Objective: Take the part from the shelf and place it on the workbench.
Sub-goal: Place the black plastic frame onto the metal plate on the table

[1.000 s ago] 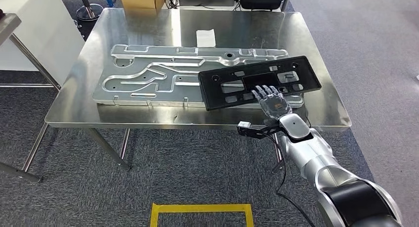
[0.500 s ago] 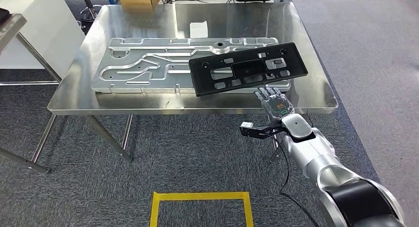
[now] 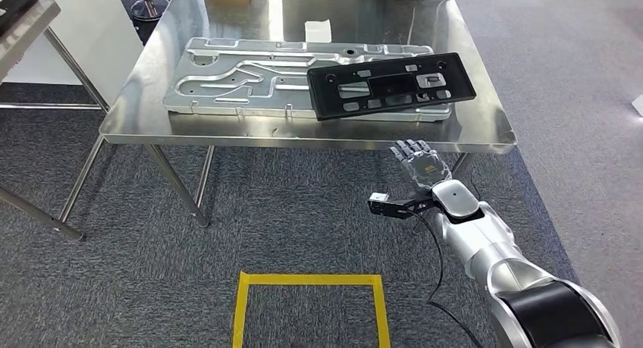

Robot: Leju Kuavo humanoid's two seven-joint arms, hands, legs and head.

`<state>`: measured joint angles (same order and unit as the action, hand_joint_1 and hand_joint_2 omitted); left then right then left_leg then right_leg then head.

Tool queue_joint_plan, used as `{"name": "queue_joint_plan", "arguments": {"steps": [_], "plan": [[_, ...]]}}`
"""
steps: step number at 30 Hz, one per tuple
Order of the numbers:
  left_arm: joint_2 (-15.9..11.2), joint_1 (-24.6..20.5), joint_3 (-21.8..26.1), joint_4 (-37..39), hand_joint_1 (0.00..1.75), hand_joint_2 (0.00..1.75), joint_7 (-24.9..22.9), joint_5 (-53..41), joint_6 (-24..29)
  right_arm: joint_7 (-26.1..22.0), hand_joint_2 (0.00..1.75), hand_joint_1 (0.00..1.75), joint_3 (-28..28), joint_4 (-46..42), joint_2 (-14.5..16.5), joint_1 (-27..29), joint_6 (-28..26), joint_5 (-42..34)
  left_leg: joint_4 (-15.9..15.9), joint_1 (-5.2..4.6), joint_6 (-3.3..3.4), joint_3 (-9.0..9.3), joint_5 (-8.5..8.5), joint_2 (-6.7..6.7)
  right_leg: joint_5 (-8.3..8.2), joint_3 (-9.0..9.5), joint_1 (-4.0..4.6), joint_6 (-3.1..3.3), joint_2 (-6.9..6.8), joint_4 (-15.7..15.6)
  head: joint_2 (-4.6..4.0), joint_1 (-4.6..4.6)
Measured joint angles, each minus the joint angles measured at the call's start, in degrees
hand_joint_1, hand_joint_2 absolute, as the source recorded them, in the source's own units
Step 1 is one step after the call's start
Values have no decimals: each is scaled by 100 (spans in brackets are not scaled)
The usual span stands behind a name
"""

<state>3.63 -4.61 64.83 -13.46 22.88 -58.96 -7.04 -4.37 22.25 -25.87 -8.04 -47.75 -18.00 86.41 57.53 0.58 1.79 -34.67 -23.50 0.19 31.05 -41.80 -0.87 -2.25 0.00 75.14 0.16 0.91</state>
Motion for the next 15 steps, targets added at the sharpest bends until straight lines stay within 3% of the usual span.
{"name": "queue_joint_plan", "arguments": {"steps": [2,4,6,8,9,11,12,13,14,15], "plan": [[2,-4,1,0,0,0,1,-2,-1,0,175,0,0,3,-1,-8,1,5,62,2,-37,-179,102,2,-286,478,-6,14,1,-458,0,1],[5,-5,2,0,0,0,1,-4,-2,-1,175,0,-1,-2,2,-36,0,19,119,-14,-95,-303,188,-2,-210,1099,14,55,1,-1309,0,-1],[7,-5,4,0,0,0,-1,-7,-2,-2,175,0,-2,-7,3,-53,1,31,109,-25,-164,-350,299,-4,-59,1351,48,107,0,-1767,0,-1],[7,10,11,0,0,0,-7,-7,-1,-2,175,0,-1,-2,4,-45,9,42,80,-17,-234,-398,362,-13,-159,1269,40,189,-19,-1811,1,3],[7,18,15,1,0,0,-15,-7,0,-2,175,0,0,1,9,-39,13,49,148,-10,-263,-453,247,-18,-234,1202,31,245,-32,-1818,1,-4],[14,27,21,3,0,0,-32,-8,-1,-2,175,0,2,4,19,-33,16,57,606,3,-303,-613,-309,-23,-390,1039,22,328,-54,-1829,0,-23],[18,28,23,5,0,0,-39,-10,-1,-2,175,0,2,7,22,-31,16,58,982,5,-319,-697,-619,-21,-464,943,32,353,-54,-1823,-1,-32],[21,28,25,7,0,0,-42,-11,-2,-1,175,0,1,11,22,-25,16,58,1360,6,-330,-750,-817,-21,-538,844,46,361,-54,-1814,-1,-34],[22,26,27,8,0,0,-42,-13,-2,-1,175,0,0,16,22,-14,14,58,1654,5,-333,-751,-864,-20,-611,740,61,364,-54,-1801,-1,-32],[22,24,30,9,0,0,-43,-15,-1,-1,175,0,0,22,22,4,10,58,1792,3,-324,-679,-773,-20,-681,637,77,364,-53,-1786,0,-34]]}}
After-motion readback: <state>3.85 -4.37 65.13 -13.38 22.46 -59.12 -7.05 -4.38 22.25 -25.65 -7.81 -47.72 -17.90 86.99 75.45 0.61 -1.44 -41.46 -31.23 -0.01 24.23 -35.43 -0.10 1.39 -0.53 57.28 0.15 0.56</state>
